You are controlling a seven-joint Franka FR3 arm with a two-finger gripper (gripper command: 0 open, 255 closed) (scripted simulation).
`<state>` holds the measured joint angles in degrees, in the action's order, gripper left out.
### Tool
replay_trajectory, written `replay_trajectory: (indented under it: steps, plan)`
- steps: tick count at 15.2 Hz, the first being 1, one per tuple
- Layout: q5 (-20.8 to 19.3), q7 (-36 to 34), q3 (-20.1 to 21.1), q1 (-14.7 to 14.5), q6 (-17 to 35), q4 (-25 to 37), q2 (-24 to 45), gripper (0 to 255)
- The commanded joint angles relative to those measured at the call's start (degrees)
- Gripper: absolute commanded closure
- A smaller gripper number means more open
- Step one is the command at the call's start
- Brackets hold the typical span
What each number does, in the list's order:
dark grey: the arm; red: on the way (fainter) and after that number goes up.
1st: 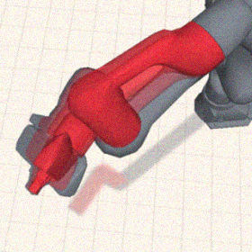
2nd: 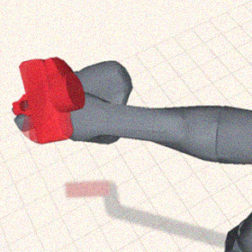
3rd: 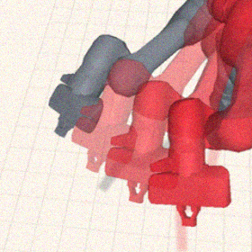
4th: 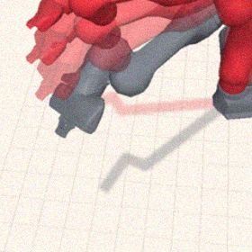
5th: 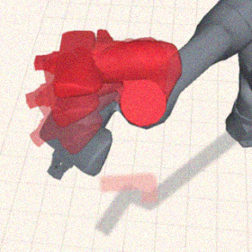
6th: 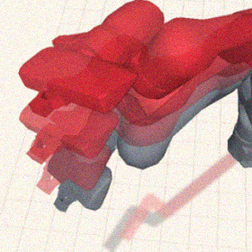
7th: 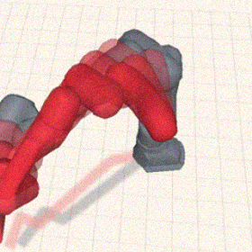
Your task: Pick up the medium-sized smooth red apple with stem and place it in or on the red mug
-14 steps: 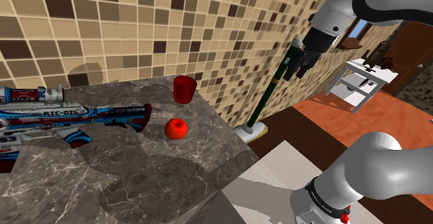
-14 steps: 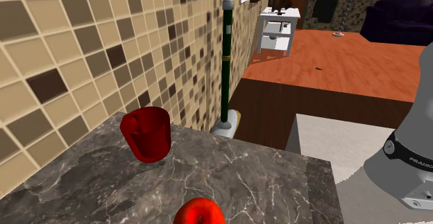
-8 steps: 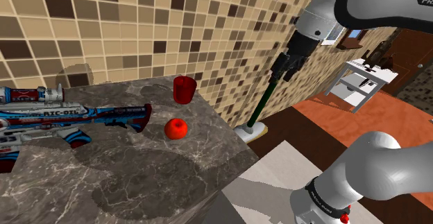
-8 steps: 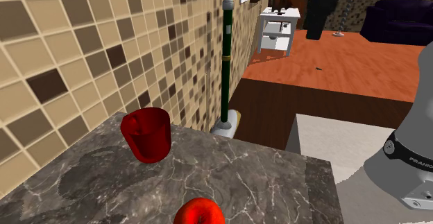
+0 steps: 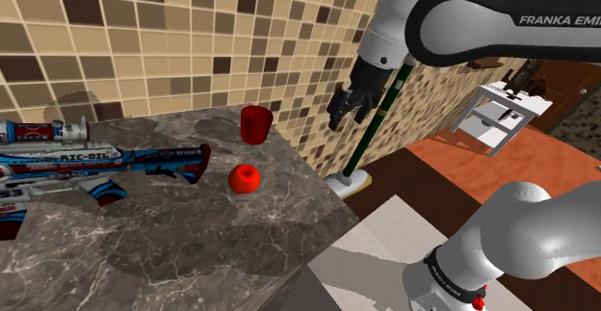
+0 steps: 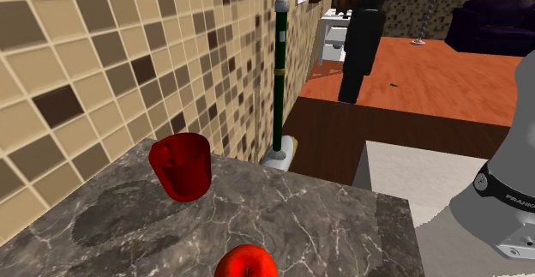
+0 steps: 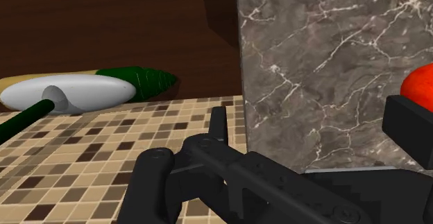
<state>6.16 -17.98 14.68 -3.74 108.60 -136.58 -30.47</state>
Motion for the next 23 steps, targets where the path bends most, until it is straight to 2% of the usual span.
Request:
replay_trajectory:
  steps: [1,7,13,19,23]
  plan:
    - [-0.3,-2.8,2.4,-0.2,2.2,1.1,3.3,0]
    - [-3.9,-12.3,9.5,-0.1,7.2,7.2,15.4,0]
    - [-12.1,-23.5,15.0,-0.9,9.6,16.2,29.6,0]
    - [-22.4,-34.2,16.3,-5.4,8.2,28.3,45.2,0]
    - [-23.5,-34.9,15.7,-5.8,10.1,27.6,46.7,0]
